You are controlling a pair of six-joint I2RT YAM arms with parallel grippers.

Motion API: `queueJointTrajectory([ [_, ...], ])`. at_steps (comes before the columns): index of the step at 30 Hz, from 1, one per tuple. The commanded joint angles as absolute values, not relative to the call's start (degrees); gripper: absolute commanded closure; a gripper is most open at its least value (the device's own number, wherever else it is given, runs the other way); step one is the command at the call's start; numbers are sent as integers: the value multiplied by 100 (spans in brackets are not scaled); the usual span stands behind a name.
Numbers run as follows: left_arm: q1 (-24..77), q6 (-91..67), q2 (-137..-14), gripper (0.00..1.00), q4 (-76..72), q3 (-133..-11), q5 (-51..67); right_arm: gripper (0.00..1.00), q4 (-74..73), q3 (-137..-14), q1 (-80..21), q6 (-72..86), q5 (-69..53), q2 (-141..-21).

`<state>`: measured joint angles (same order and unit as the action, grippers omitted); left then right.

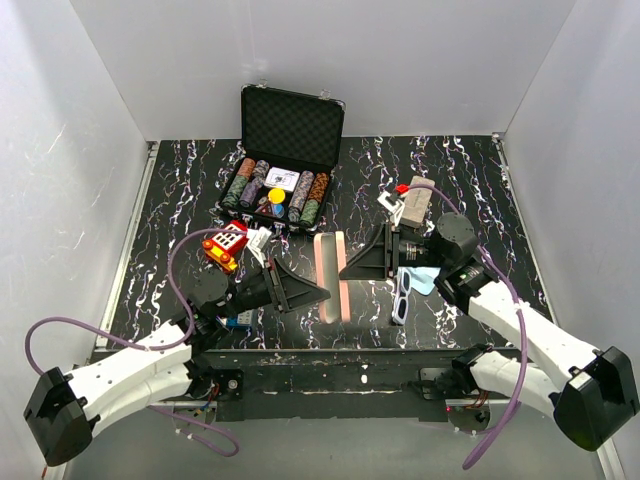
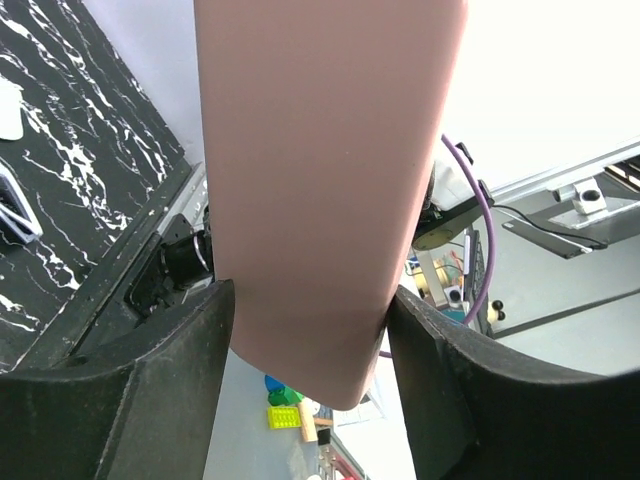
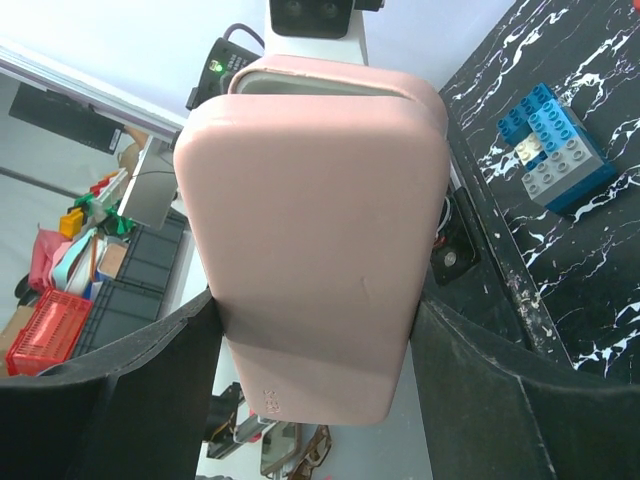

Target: Organize the sunglasses

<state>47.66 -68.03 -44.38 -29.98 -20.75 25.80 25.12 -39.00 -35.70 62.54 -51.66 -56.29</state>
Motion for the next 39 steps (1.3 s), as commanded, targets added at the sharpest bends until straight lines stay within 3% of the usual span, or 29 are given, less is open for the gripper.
queueJointTrajectory([
  [1, 4685, -6329, -4536, 100, -829, -2135, 1653, 99, 4342, -4113, -3683, 7163, -6047, -5502],
  [7, 4685, -6161, -4237, 100, -405, -2215, 1433, 99, 4218, -4087, -3683, 7171, -6073, -5633],
  [13, 4685, -5810, -4061, 100, 1239, -2523, 774, 99, 5704, -3972, -3683, 8209, -6214, -5853],
  [23, 4685, -5722, -3727, 100, 1257, -2338, 861, 99, 4888, -4017, -3683, 7805, -6267, -5608],
  [31, 4685, -5871, -3709, 100, 281, -2250, 1362, 99, 3931, -4008, -3683, 7287, -6205, -5634],
  [32, 4685, -5915, -3718, 100, 290, -2285, 1345, 91, 3476, -4069, -3683, 7060, -6162, -5642],
  [34, 4685, -6037, -3753, 100, 464, -2381, 1222, 56, 1839, -4401, -3683, 6036, -5821, -5660],
  [36, 4685, -6126, -3805, 100, 929, -2548, 898, 33, 186, -4928, -3683, 4771, -4997, -5678],
  [37, 4685, -6143, -3840, 100, 1184, -2636, 731, 29, -981, -5200, -3683, 4285, -4575, -5695],
  [39, 4685, -6257, -3946, 100, 1843, -2803, 301, 25, -1877, -5544, -3683, 3773, -3800, -5687],
])
